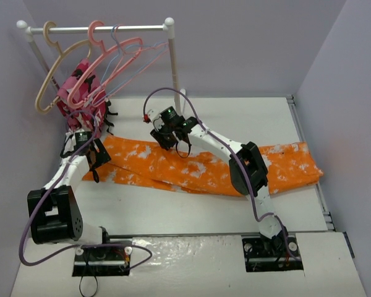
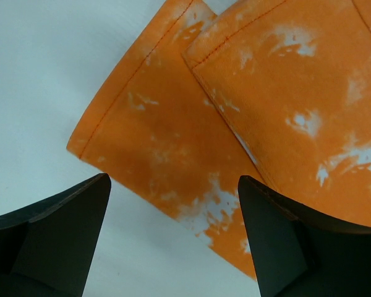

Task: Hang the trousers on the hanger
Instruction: Fold the trousers at the center of the board.

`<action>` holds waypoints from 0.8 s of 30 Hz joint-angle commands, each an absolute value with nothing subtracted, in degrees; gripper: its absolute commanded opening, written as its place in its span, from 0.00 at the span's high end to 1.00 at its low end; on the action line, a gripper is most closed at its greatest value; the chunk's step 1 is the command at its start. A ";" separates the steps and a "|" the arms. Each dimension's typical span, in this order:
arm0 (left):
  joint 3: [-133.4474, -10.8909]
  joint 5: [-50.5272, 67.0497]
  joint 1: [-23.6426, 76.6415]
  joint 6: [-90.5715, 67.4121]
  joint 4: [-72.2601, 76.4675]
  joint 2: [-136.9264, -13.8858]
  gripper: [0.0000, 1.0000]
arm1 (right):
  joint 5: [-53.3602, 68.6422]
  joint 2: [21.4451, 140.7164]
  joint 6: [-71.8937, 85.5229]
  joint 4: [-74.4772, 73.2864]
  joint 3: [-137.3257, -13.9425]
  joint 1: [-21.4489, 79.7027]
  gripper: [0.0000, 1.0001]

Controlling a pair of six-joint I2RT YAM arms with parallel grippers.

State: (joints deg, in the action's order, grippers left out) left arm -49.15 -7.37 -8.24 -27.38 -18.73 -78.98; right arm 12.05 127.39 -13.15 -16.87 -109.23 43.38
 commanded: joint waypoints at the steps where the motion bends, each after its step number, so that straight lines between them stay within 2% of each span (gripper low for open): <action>1: -56.54 -6.17 -9.34 -24.94 -13.42 -85.45 0.19 | 12.74 125.06 -11.90 -13.80 -110.49 43.15 0.56; 6: -61.54 -6.42 -10.20 -25.14 -13.71 -91.15 0.20 | 10.97 120.10 -9.67 -13.71 -108.25 42.71 0.21; 11: -65.55 -6.04 -10.63 -26.74 -12.88 -95.52 0.21 | 7.58 110.08 -7.98 -13.71 -101.57 42.19 0.18; 16: -69.63 -5.01 -10.70 -28.14 -14.69 -100.44 0.28 | 2.94 100.68 -6.34 -13.68 -90.22 42.15 0.18; 24: -72.20 -4.84 -10.67 -27.98 -15.80 -105.28 0.33 | -0.82 87.92 -1.74 -12.60 -75.69 40.67 0.18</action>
State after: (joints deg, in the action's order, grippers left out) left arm -68.43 -5.21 -10.26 -27.30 -15.65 -105.07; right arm 3.40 93.39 -4.82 -14.33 -80.64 41.71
